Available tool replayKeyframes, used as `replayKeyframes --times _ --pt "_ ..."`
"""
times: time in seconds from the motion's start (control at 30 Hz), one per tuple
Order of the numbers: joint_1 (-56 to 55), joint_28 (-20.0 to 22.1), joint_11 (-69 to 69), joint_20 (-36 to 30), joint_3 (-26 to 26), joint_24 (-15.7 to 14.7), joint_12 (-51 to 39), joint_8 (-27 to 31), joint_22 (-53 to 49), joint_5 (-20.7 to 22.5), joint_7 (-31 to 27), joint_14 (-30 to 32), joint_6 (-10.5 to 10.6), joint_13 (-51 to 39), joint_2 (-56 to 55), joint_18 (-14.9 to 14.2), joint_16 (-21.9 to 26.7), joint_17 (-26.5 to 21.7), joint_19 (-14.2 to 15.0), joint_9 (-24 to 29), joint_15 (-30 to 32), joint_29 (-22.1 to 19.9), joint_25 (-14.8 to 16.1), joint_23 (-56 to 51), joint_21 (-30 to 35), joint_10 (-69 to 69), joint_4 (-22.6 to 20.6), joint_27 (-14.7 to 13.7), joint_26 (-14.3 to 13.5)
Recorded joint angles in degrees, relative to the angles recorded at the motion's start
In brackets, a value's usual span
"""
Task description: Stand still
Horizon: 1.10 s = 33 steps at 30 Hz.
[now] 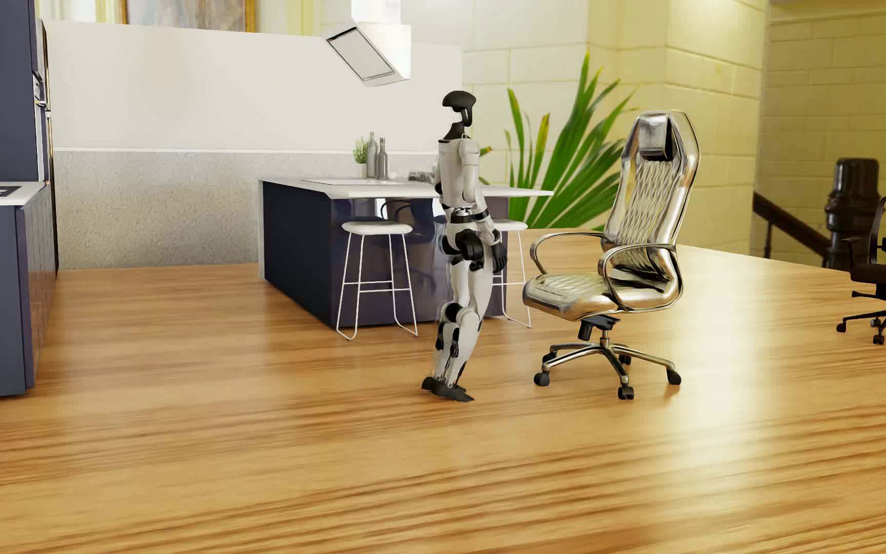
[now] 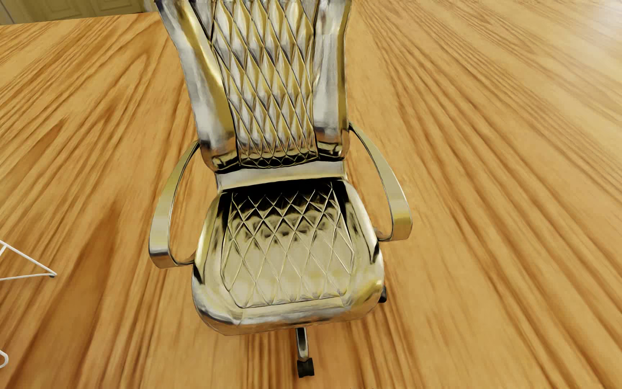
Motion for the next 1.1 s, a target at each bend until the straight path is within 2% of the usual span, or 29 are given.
replayKeyframes --times 0.03,0.23,1.1 --pt "-0.89 0.00 -0.92 -0.13 -1.49 0.00 0.04 0.00 0.95 -1.15 0.00 0.07 -0.41 0.72 0.15 0.00 -0.29 -0.37 0.00 -0.57 1.01 0.00 0.00 -0.51 -1.68 0.46 -1.07 0.00 0.00" --pt "-0.74 0.00 -0.97 1.77 -1.22 0.00 0.35 0.00 0.95 -1.04 0.00 -0.13 -0.25 1.11 0.27 0.00 -0.63 -0.02 0.00 -0.63 0.66 0.00 0.00 -0.61 -2.85 0.42 -0.81 0.00 0.00" --pt "-0.01 0.00 -1.49 2.50 -1.41 0.00 0.44 0.00 1.31 -1.14 0.00 -0.23 -0.31 1.40 0.94 0.00 -0.97 -0.07 0.00 -1.06 -0.62 0.00 0.00 -0.69 -3.61 -0.73 -0.93 0.00 0.00"
